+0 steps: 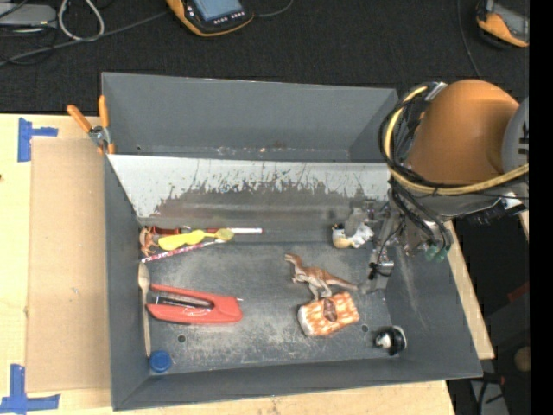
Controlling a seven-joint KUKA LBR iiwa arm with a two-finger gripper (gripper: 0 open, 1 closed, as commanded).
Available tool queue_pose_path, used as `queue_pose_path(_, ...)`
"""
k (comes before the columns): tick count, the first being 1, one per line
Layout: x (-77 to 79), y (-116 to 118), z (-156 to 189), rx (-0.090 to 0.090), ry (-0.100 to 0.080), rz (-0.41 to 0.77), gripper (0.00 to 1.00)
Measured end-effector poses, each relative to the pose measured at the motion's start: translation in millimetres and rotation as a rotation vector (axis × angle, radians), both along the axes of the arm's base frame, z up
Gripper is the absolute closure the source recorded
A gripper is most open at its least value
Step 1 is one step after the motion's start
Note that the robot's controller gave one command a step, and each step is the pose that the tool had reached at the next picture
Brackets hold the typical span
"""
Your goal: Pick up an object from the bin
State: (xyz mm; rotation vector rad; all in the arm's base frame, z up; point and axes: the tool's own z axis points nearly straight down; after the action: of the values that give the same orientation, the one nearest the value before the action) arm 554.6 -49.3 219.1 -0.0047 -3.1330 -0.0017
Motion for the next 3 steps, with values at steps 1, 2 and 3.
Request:
queue_pose_path(1, 1.4, 0.2, 4.1, -0.001, -0.008, 0.002, 0.0)
queue_pose_path(2, -46.0, 14.4, -61.7, 0.0, -0.008, -0.073, 0.0)
queue_pose_path(3, -67.9, -5.5, -116.7, -0.002, -0.012, -0.182, 0.0)
